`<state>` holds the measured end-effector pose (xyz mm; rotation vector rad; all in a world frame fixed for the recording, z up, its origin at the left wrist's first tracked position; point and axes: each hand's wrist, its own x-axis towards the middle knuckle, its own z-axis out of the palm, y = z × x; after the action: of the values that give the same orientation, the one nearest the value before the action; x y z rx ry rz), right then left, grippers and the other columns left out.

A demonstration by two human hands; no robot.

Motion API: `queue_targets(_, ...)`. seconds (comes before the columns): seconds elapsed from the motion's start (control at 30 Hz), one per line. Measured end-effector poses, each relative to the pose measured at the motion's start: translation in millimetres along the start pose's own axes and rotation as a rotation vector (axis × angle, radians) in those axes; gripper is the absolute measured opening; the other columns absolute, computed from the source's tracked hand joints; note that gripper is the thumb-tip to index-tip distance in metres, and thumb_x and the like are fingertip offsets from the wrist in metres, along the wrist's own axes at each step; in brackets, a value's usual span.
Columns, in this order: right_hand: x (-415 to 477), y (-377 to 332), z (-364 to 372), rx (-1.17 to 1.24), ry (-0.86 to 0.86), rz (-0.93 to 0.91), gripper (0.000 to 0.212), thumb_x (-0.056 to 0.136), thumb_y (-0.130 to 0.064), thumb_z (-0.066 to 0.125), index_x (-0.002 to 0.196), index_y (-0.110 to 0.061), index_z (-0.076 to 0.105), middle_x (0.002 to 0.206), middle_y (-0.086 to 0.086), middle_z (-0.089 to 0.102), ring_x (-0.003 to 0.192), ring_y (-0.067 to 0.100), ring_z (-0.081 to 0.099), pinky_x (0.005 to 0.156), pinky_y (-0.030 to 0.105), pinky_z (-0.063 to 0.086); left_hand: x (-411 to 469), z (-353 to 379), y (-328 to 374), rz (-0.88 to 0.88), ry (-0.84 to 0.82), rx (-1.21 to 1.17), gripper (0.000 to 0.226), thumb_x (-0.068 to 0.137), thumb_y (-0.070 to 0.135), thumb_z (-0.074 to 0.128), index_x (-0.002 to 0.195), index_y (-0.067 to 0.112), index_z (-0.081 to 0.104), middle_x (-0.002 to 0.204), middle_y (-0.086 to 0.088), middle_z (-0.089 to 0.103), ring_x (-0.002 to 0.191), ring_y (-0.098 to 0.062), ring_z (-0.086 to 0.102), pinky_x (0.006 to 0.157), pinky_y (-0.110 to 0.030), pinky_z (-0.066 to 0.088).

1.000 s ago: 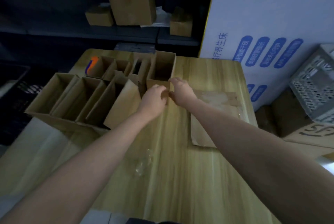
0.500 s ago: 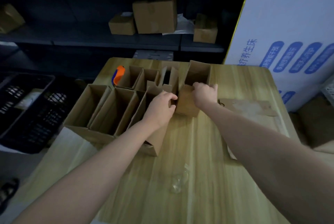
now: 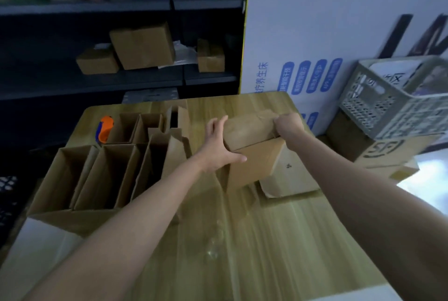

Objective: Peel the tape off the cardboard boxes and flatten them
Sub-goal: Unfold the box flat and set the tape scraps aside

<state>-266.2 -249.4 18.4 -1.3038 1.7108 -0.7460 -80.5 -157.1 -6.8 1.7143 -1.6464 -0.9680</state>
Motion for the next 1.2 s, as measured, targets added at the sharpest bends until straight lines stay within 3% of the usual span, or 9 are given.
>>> queue_targets(0.07, -3.5, 18.8, -20.3, -0.006, -0.012, 0.003, 0.023, 0.093, -0.012, 0.049, 0.070, -0.015, 0.047, 0.082, 0.006, 0.054, 0.079, 0.021, 0.051, 0.062, 0.027, 0.043, 1.2, 13.3, 10.8, 0.059, 0.000, -0.012, 0.114, 0.060, 0.033, 0.087, 0.145, 0.032, 0.010, 0.143, 0.006, 0.009, 0.134, -0.015, 0.019, 0.106, -0.026, 0.021)
queue_targets(0.13, -9.2, 35.1, -42.0, -0.207, 0.006, -0.089, 0.022, 0.090, -0.031, 0.060, 0.097, -0.010, 0.058, 0.103, 0.009, 0.061, 0.095, 0.025, 0.055, 0.077, 0.033, 0.049, 2.6, 28.4, 19.8, 0.088, -0.014, 0.000, 0.112, 0.059, 0.032, 0.087, 0.143, 0.029, 0.014, 0.139, 0.004, 0.015, 0.128, -0.011, 0.022, 0.102, -0.023, 0.022)
queue_targets(0.2, -14.7, 46.7, -64.2, -0.504, -0.040, -0.185, 0.071, 0.078, -0.057, 0.064, 0.135, -0.021, 0.042, 0.140, 0.008, 0.041, 0.129, 0.030, 0.038, 0.104, 0.049, 0.036, 3.2, 45.6, 28.4, 0.116, -0.064, 0.001, 0.113, 0.057, 0.031, 0.089, 0.143, 0.025, 0.016, 0.139, 0.003, 0.017, 0.128, -0.009, 0.024, 0.102, -0.020, 0.021)
queue_targets(0.27, -20.4, 51.0, -82.2, -0.704, -0.223, -0.262, 0.100, 0.066, -0.069, 0.067, 0.148, -0.032, 0.021, 0.156, 0.001, 0.017, 0.143, 0.029, 0.011, 0.113, 0.055, 0.016, 0.8, 65.7, 37.5, 0.129, -0.150, -0.033, 0.116, 0.055, 0.031, 0.090, 0.143, 0.027, 0.014, 0.141, 0.003, 0.017, 0.128, -0.007, 0.023, 0.102, -0.021, 0.022)
queue_targets(0.4, -30.6, 68.8, -100.7, -0.962, -0.546, -0.187, 0.120, 0.059, -0.068, 0.073, 0.150, -0.034, 0.001, 0.159, 0.000, 0.009, 0.145, 0.024, 0.004, 0.114, 0.050, 0.004, -8.1, 108.6, 45.5, 0.160, -0.257, -0.064, 0.114, 0.054, 0.029, 0.091, 0.137, 0.036, 0.015, 0.141, 0.001, 0.018, 0.132, -0.013, 0.023, 0.110, -0.034, 0.027)
queue_targets(0.5, -36.3, 90.7, -104.0, -1.079, -0.576, -0.173, 0.128, 0.057, -0.068, 0.075, 0.151, -0.026, 0.000, 0.159, -0.001, 0.009, 0.145, 0.024, 0.009, 0.115, 0.051, 0.003, -13.6, 131.6, 40.3, 0.130, -0.277, -0.035, 0.110, 0.053, 0.029, 0.092, 0.136, 0.030, 0.020, 0.135, 0.003, 0.022, 0.128, -0.013, 0.028, 0.109, -0.031, 0.029)
queue_targets(0.67, -49.6, 123.9, -99.5, -0.962, -0.543, -0.181, 0.124, 0.059, -0.054, 0.082, 0.151, -0.018, 0.009, 0.155, 0.000, 0.018, 0.140, 0.027, 0.023, 0.114, 0.045, 0.023, -20.6, 138.4, 25.2, 0.048, -0.386, 0.035, 0.095, 0.062, 0.045, 0.084, 0.137, 0.023, 0.029, 0.133, 0.004, 0.022, 0.125, -0.013, 0.031, 0.107, -0.028, 0.027)
queue_targets(0.83, -53.1, 123.3, -101.0, -0.975, -0.546, -0.216, 0.123, 0.057, -0.055, 0.082, 0.151, -0.020, 0.011, 0.153, 0.001, 0.020, 0.138, 0.029, 0.024, 0.111, 0.046, 0.025, -17.2, 129.8, 28.4, 0.086, -0.186, 0.098, 0.046, 0.075, 0.039, 0.076, 0.112, 0.019, 0.057, 0.122, 0.005, 0.036, 0.118, -0.010, 0.036, 0.097, -0.016, 0.033)
queue_targets(1.2, -50.9, 124.8, -93.6, -1.111, -0.613, -0.221, 0.128, 0.048, -0.061, 0.083, 0.148, -0.021, 0.015, 0.146, 0.003, 0.031, 0.133, 0.029, 0.028, 0.109, 0.047, 0.028, -23.2, 146.1, 49.1, 0.154, -0.067, 0.288, 0.017, 0.080, 0.025, 0.073, 0.089, 0.012, 0.066, 0.094, 0.001, 0.055, 0.104, -0.017, 0.043, 0.091, -0.028, 0.037)
